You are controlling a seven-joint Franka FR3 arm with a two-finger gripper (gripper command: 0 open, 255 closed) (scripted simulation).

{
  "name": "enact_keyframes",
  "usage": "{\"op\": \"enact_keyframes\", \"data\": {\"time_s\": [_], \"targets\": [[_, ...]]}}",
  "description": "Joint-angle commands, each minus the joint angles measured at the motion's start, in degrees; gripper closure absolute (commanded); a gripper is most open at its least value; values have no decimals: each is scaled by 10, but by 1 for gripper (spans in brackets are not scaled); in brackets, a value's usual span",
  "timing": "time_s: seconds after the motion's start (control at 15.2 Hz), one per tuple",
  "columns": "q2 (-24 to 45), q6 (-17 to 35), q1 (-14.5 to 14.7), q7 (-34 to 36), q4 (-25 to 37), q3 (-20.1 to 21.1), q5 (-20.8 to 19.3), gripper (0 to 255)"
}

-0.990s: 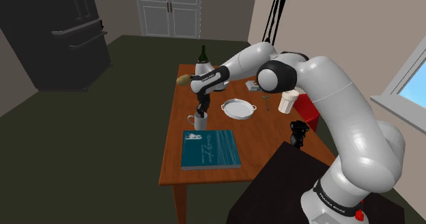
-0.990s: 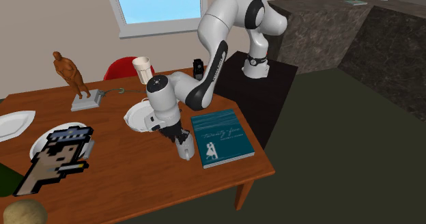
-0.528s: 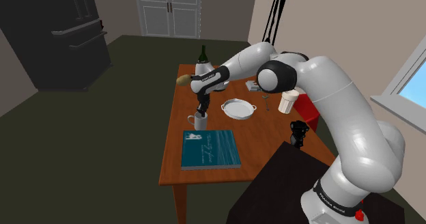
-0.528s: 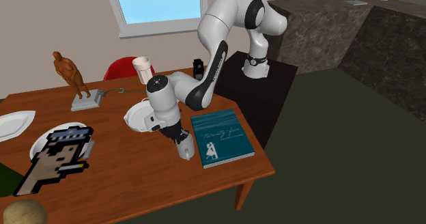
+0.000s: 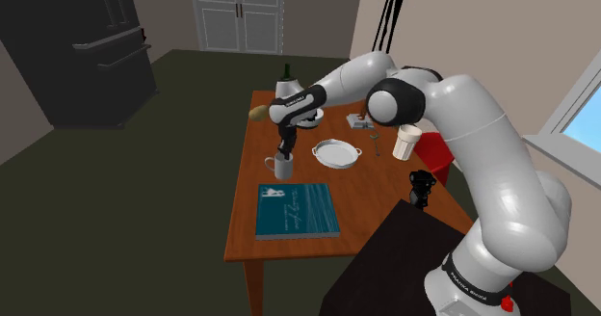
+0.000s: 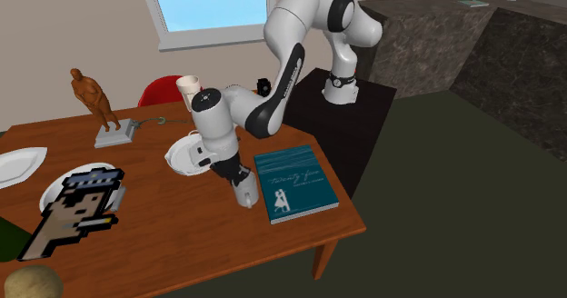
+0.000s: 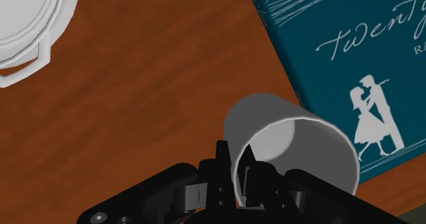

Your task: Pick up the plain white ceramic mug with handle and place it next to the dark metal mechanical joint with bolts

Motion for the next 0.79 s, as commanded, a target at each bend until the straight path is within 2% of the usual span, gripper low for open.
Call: {"op": "enact_keyframes", "data": {"time_s": [0.0, 0.73], "targets": [[-10, -10, 1, 0, -1, 0, 0, 255], [-59, -62, 1, 0, 3, -1, -2, 255]]}}
